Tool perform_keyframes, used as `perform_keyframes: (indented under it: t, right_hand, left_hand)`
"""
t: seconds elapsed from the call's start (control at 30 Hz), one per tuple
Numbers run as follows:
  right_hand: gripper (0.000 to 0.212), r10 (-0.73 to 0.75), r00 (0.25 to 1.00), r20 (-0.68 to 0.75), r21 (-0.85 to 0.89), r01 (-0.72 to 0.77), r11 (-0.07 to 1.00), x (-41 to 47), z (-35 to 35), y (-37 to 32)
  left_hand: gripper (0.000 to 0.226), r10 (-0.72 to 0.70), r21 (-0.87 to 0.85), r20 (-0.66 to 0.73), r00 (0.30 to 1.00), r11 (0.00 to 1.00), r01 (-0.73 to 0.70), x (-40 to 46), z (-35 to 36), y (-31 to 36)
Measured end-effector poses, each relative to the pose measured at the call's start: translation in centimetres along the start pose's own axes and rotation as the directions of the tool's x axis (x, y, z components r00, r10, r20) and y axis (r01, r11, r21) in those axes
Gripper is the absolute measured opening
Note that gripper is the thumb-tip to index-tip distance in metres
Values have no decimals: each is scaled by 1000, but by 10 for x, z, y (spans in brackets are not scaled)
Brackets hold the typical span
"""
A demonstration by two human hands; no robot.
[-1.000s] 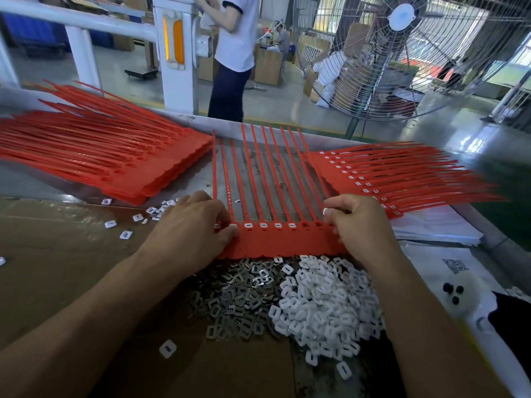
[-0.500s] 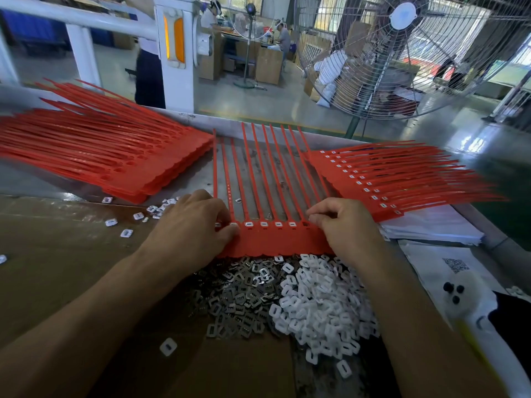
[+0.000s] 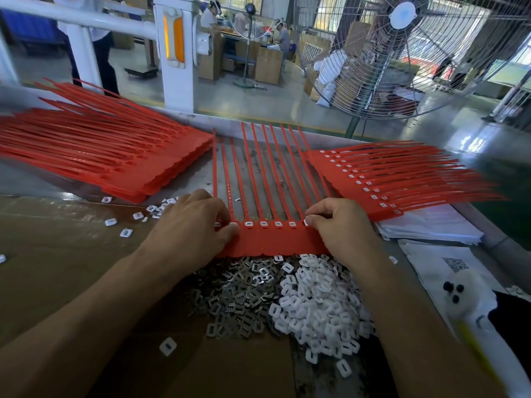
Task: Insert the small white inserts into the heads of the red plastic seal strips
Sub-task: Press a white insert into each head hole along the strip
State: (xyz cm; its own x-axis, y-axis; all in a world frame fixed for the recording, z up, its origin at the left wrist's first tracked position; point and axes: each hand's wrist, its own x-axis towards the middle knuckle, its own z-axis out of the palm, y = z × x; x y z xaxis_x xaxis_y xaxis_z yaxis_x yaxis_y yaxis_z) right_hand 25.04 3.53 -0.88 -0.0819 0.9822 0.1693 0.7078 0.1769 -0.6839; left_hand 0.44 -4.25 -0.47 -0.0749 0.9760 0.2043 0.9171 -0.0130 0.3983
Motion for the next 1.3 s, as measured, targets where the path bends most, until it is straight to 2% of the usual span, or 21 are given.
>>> perform_keyframes:
  t: [0.4,0.6,0.93,1.3]
  right_hand:
    - [14,-49,998,34,-89,52,995,-1,0,-2]
    - [25,-30,999,-11,-150,28,988,-5,-4,-7]
    - [34,-15,999,47,-205,25,978,-13,-8,-16]
    - [32,-58,990,130,-391,105,915,-18,-9,-27]
  left_hand:
    - [28,-1,-11,5,1000,1000,1,0,0,0]
    - [28,1,-16,1,1000,1000,-1,-1,0,-1]
    - [28,1,-16,3,1000,1000,-1,-1,-1,0]
    - [25,0,-19,3,1000,1000,0,0,0,0]
